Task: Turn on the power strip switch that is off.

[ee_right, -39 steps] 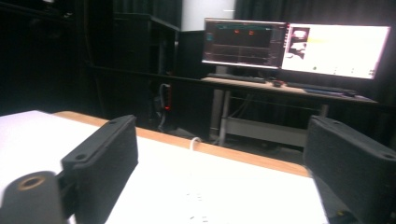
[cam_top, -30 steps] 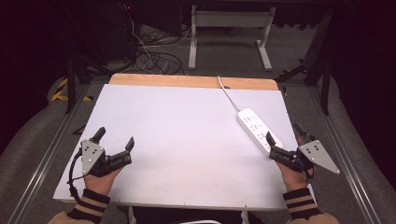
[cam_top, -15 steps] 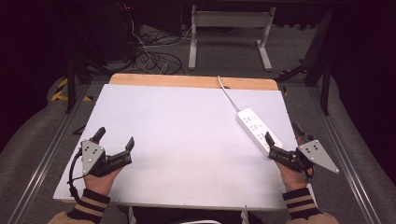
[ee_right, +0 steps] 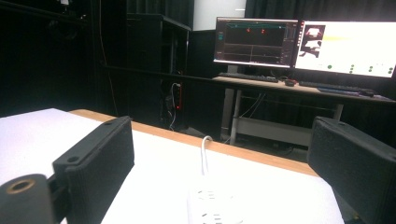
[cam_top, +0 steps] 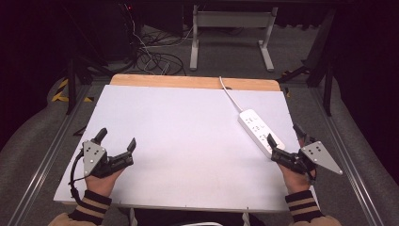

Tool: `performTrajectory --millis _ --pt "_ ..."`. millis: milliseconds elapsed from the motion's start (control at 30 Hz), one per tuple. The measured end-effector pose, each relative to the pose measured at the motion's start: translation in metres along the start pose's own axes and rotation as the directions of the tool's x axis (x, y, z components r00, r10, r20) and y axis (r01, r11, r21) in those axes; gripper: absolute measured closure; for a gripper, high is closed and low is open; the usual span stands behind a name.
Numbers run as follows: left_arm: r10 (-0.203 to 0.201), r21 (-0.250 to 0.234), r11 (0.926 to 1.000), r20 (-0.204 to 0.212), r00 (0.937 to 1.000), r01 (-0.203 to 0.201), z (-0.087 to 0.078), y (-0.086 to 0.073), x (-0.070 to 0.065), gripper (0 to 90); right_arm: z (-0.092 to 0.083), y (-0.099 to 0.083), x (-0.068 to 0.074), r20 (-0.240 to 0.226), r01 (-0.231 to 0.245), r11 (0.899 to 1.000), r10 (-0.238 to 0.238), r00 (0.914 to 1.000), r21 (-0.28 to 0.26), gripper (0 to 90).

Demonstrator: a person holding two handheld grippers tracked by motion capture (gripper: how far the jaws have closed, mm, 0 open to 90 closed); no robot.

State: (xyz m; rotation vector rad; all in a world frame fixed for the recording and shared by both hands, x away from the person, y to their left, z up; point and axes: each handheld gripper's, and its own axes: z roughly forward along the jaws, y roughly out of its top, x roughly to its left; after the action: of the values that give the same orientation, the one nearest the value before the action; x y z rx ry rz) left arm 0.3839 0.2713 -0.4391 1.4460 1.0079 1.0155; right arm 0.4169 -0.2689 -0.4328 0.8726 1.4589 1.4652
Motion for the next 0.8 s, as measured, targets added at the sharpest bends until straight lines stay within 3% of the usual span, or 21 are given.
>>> performTrajectory --millis 800 --pt "0.000 0.002 1.0000 0.008 1.0000 0.000 0.0006 0.0004 -0.0011 3.1 0.0007 -0.0032 0.0016 -0.022 0.002 0.999 -0.001 0.9998 0.036 8.1"
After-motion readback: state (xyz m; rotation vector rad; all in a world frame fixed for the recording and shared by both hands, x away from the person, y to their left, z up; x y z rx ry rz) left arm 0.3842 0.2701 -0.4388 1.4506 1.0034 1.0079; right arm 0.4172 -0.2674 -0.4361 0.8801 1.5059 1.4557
